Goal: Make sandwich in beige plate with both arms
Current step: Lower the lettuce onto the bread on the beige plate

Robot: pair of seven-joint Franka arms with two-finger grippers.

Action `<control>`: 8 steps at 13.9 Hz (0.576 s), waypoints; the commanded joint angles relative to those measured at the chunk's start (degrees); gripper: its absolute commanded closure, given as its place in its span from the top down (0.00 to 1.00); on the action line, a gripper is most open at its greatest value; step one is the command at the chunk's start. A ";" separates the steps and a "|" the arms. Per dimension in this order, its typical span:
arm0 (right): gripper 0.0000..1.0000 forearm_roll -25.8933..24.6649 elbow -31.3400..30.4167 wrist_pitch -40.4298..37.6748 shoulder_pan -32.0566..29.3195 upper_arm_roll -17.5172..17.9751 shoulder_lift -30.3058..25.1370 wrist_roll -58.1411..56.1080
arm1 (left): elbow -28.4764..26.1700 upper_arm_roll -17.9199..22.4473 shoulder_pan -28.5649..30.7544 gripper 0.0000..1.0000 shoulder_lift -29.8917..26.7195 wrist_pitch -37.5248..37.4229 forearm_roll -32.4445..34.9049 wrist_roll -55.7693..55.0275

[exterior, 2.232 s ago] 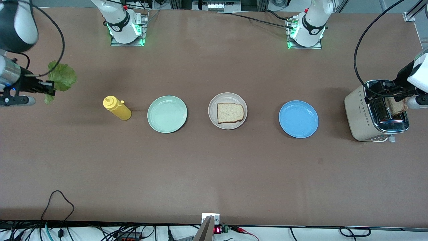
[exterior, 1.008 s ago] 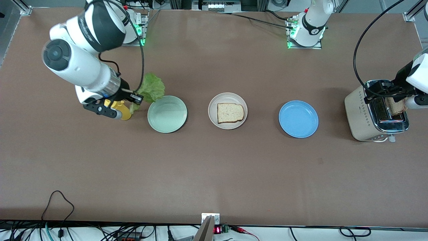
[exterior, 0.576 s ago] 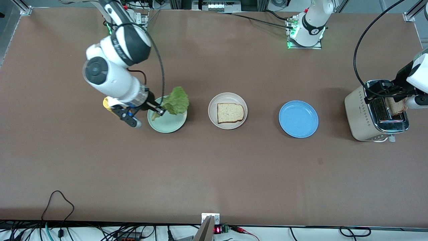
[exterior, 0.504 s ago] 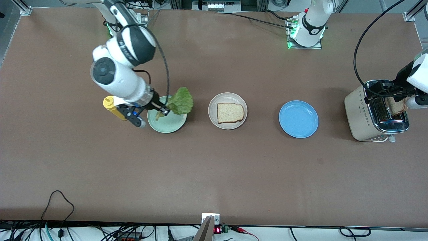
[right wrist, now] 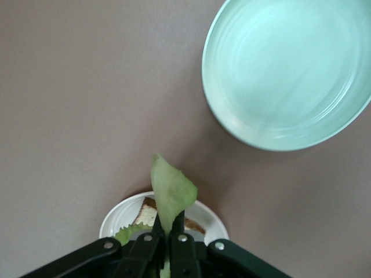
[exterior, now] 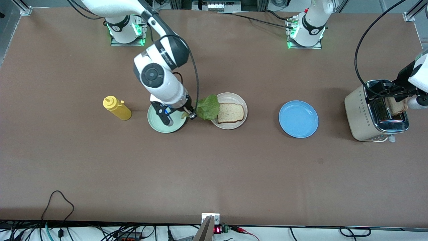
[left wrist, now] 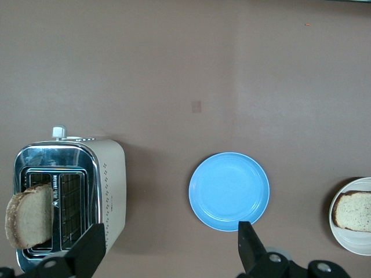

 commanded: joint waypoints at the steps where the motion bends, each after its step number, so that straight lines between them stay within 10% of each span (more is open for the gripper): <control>1: 0.00 -0.09 4.15 2.17 4.62 -2.13 4.50 5.54 | -0.74 0.07 0.35 1.00 -0.85 -0.24 0.09 0.94; 8: 0.00 -1.23 4.51 12.55 10.26 -2.66 11.01 10.83 | -0.74 0.15 0.35 1.00 -0.85 -0.24 0.09 1.02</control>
